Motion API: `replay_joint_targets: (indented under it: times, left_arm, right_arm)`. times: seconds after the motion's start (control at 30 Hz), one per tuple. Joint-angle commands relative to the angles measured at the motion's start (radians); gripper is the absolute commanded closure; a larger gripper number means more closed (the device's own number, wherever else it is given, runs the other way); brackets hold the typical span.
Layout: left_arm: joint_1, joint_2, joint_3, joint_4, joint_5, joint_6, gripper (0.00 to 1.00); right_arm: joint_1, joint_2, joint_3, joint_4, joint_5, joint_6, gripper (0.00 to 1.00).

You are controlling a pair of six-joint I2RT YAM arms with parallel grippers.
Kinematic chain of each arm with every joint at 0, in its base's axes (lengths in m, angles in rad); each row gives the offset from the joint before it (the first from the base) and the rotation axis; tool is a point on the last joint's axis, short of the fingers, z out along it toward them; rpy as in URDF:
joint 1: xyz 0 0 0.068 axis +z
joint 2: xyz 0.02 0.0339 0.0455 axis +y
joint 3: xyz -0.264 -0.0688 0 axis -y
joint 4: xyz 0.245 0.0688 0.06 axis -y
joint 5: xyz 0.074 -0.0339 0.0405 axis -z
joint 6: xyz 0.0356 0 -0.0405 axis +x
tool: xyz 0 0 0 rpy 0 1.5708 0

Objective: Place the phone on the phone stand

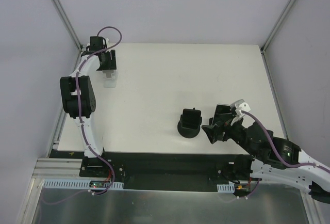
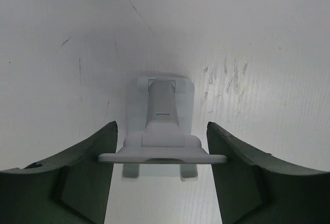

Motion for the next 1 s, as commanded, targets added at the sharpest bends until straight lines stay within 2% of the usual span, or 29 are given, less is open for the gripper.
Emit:
replay_joint_targets:
  times: [0.0,0.03,0.1,0.17,0.33,0.53,0.7,0.97]
  left_arm:
    - [-0.069,-0.136,-0.065,-0.018,-0.078,-0.076,0.83]
    - [-0.088,-0.153,-0.091,-0.018,-0.137,-0.089,0.93]
    - [-0.155,-0.206,-0.115,-0.036,-0.162,-0.112,1.00]
    - [-0.216,-0.245,-0.152,-0.055,-0.208,-0.139,1.00]
    - [-0.321,-0.410,-0.317,-0.093,-0.203,-0.312,1.00]
    - [-0.484,-0.556,-0.480,-0.153,-0.324,-0.521,1.00]
    - [-0.530,-0.616,-0.577,-0.202,-0.334,-0.642,1.00]
    - [-0.625,-0.726,-0.675,-0.205,-0.334,-0.727,1.00]
  right_arm:
    - [-0.001,0.026,0.016,0.054,-0.016,-0.012,0.02]
    - [-0.001,0.027,0.016,0.056,-0.018,-0.010,0.02]
    - [-0.002,0.027,0.012,0.059,-0.016,-0.002,0.02]
    - [-0.002,0.026,0.004,0.056,-0.012,0.004,0.02]
    - [-0.002,0.001,0.000,0.045,-0.004,0.025,0.02]
    - [-0.001,0.010,0.004,0.043,0.016,0.031,0.01]
    - [-0.002,0.053,0.018,0.059,0.026,0.030,0.00]
    - [-0.002,0.095,0.018,0.079,0.020,0.035,0.00]
